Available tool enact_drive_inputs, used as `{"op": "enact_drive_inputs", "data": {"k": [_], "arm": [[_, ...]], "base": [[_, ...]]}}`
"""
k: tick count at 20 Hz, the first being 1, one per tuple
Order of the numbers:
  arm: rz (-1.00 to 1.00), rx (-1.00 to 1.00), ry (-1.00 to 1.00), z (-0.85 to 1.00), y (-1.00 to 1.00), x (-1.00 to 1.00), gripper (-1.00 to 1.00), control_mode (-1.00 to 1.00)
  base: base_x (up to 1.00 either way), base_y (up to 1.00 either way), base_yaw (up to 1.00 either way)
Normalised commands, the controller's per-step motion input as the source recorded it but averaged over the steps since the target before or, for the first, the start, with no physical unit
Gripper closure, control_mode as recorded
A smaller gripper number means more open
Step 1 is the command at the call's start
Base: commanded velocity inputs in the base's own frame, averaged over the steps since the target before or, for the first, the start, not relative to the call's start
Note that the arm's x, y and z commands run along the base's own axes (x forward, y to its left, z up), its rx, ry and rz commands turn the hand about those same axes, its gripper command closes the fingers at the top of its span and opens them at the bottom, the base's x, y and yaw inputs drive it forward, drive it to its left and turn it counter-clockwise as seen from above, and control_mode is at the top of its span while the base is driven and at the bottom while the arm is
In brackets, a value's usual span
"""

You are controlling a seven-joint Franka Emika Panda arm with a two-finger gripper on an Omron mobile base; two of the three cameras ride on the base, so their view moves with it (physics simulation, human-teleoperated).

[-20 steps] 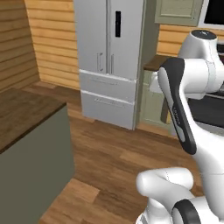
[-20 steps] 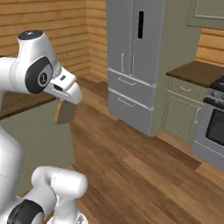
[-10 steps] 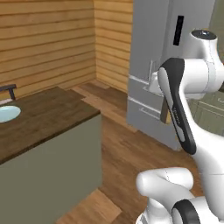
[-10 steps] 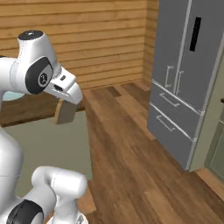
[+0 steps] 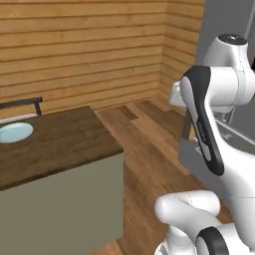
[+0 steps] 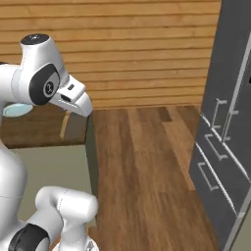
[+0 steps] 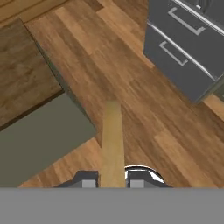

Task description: Start the toaster. Once the lever pops up, take the bread to the plate on the dining counter.

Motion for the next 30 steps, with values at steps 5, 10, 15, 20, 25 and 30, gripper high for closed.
{"op": "enact_drive_inputs", "data": {"k": [5, 10, 15, 20, 25, 30], "arm": [[0.0, 0.0, 0.0, 0.0, 0.0, 0.0, 1.0, 1.0], [0.0, 0.0, 0.0, 0.0, 0.0, 0.0, 1.0, 1.0], [0.0, 0.0, 0.0, 0.0, 0.0, 0.0, 1.0, 1.0], [0.0, 0.0, 0.0, 0.0, 0.0, 0.0, 1.0, 1.0], [0.0, 0.0, 0.0, 0.0, 0.0, 0.0, 1.0, 1.0], [0.0, 0.0, 0.0, 0.0, 0.0, 0.0, 1.0, 1.0]], "base": [[0.96, -0.64, 0.52], [0.94, -0.62, 0.52], [0.92, -0.64, 0.47], [0.97, -0.61, 0.39], [0.97, -0.63, 0.37], [0.25, -0.92, 0.28]]}}
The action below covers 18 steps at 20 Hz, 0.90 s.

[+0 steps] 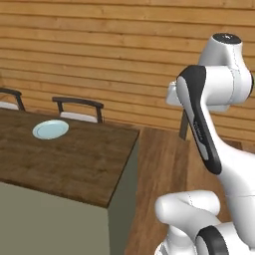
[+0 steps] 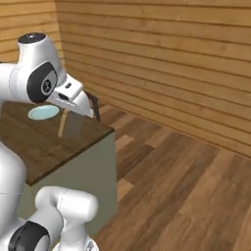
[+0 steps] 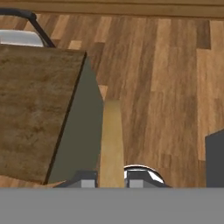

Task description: Start the toaster. Once the lever pops up, take the bread to the plate on the dining counter.

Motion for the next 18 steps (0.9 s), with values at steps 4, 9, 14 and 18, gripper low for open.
{"op": "enact_drive_inputs", "data": {"k": [4, 9, 14, 18], "arm": [[0.0, 0.0, 0.0, 0.0, 0.0, 0.0, 1.0, 1.0], [0.0, 0.0, 0.0, 0.0, 0.0, 0.0, 1.0, 1.0], [0.0, 0.0, 0.0, 0.0, 0.0, 0.0, 1.0, 1.0], [0.0, 0.0, 0.0, 0.0, 0.0, 0.0, 1.0, 1.0]], "base": [[0.0, -0.97, 0.19], [0.41, -0.7, 0.22], [0.99, -0.4, 0.12], [1.0, -0.49, 0.0]]}}
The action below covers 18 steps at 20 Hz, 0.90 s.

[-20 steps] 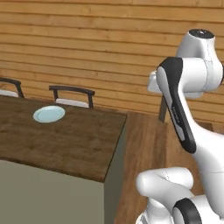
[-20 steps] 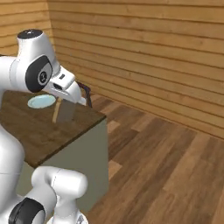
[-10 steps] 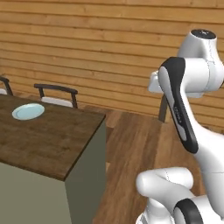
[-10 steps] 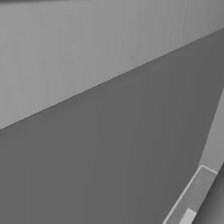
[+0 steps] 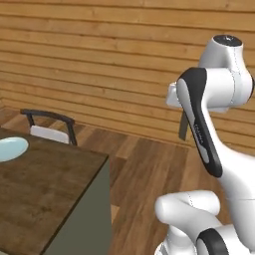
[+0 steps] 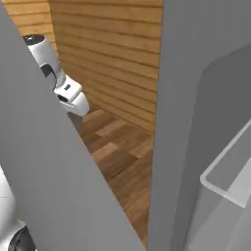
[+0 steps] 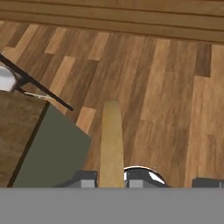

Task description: Start the toaster. Once the lever pops up, take the bread to the plate on the dining counter.

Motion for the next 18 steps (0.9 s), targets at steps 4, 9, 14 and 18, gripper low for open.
{"op": "enact_drive_inputs", "data": {"k": [4, 9, 14, 18], "arm": [[0.0, 0.0, 0.0, 0.0, 0.0, 0.0, 1.0, 1.0], [0.0, 0.0, 0.0, 0.0, 0.0, 0.0, 1.0, 1.0], [0.0, 0.0, 0.0, 0.0, 0.0, 0.0, 1.0, 1.0], [0.0, 0.0, 0.0, 0.0, 0.0, 0.0, 1.0, 1.0]], "base": [[0.99, -0.5, 0.0], [1.0, -0.4, 0.0], [1.0, -0.26, 0.0], [1.0, -0.14, 0.12]]}}
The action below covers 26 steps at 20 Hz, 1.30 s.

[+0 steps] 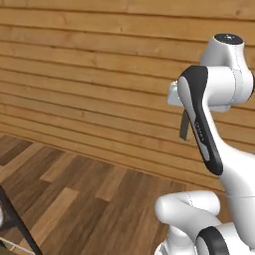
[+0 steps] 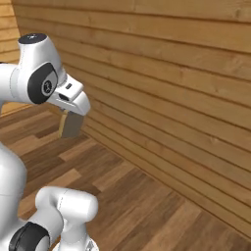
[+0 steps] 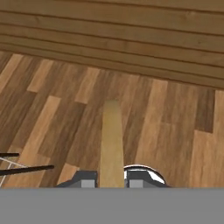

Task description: Start the toaster. Once the lever pops up, take the bread to the plate on the dining counter.

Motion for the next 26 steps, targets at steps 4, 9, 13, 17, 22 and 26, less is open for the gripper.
{"op": "enact_drive_inputs", "data": {"k": [4, 9, 13, 17, 22, 26], "arm": [[0.0, 0.0, 0.0, 0.0, 0.0, 0.0, 1.0, 1.0], [0.0, 0.0, 0.0, 0.0, 0.0, 0.0, 1.0, 1.0], [0.0, 0.0, 0.0, 0.0, 0.0, 0.0, 1.0, 1.0], [0.0, 0.0, 0.0, 0.0, 0.0, 0.0, 1.0, 1.0], [0.0, 0.0, 0.0, 0.0, 0.0, 0.0, 1.0, 1.0], [0.0, 0.0, 0.0, 0.0, 0.0, 0.0, 1.0, 1.0]], "base": [[1.0, -0.13, 0.32], [0.92, -0.18, 0.56], [0.73, -0.09, 0.73], [0.67, -0.05, 0.78], [0.52, -0.07, 0.81], [0.39, -0.1, 0.82]]}}
